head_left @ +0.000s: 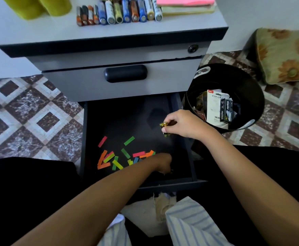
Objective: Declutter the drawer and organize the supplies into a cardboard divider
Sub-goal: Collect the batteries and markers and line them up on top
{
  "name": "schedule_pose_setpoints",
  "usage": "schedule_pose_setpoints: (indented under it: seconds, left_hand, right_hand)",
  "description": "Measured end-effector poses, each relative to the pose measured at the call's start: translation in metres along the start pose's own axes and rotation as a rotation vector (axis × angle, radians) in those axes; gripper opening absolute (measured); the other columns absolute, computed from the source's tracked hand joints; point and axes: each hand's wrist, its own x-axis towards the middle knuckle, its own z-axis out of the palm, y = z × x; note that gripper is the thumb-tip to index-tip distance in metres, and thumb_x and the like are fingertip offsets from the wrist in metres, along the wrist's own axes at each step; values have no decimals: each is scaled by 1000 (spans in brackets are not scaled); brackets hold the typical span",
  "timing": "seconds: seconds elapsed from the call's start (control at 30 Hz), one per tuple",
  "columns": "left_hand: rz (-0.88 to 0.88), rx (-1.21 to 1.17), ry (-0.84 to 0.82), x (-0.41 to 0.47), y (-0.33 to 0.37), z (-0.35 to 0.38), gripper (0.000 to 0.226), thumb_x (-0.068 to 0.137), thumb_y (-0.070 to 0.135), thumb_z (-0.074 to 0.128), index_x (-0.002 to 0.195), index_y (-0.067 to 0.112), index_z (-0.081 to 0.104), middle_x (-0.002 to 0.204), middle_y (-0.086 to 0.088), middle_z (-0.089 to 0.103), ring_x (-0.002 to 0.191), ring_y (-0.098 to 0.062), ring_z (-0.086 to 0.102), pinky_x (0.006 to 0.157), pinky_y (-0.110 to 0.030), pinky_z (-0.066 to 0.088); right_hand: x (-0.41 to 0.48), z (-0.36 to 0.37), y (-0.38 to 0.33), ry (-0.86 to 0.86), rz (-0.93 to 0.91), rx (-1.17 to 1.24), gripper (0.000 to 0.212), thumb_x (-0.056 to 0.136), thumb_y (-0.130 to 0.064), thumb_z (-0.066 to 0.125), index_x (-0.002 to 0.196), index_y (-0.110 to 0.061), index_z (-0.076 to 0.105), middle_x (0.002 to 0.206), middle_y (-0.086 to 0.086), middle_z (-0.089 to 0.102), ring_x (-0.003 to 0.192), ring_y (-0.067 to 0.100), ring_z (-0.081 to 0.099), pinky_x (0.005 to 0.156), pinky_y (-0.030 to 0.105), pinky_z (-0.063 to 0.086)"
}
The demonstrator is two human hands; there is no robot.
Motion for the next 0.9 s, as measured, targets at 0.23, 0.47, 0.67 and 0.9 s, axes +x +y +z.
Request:
schedule_pose_setpoints:
  seconds: [0.23,0.47,0.67,0.9]
  left_hand:
    - [84,-442,278,-85,-22,-82,13,90,12,55,89,8,68,74,0,63,65,-6,56,60,-18,45]
    - [202,-652,595,-209,-25,-167,14,89,6,59,80,12,68,67,3,64,59,-2,57,56,-12,46]
    - [180,-756,867,-275,-24,-237,12,89,3,59,78,4,63,59,-1,64,47,-1,58,49,-11,50]
    - [-99,-614,989,-271,-22,-316,6,88,-2,58,89,-9,59,69,-18,60,37,-8,59,43,-20,52]
  right_hand:
    - [-13,-48,-45,155,-84,305,12,85,-21,67,88,-10,70,75,0,67,67,7,59,57,21,47]
    - [-13,-118,-123,350,-271,385,12,84,-14,67,74,-19,63,66,-3,62,51,0,55,44,14,42]
    - [23,-165,-189,385,-284,300,13,83,-16,69,81,-3,66,76,13,63,72,23,60,58,27,48]
    - [85,-170,-230,308,-127,159,12,84,-10,65,89,1,66,84,16,67,73,24,64,52,25,45]
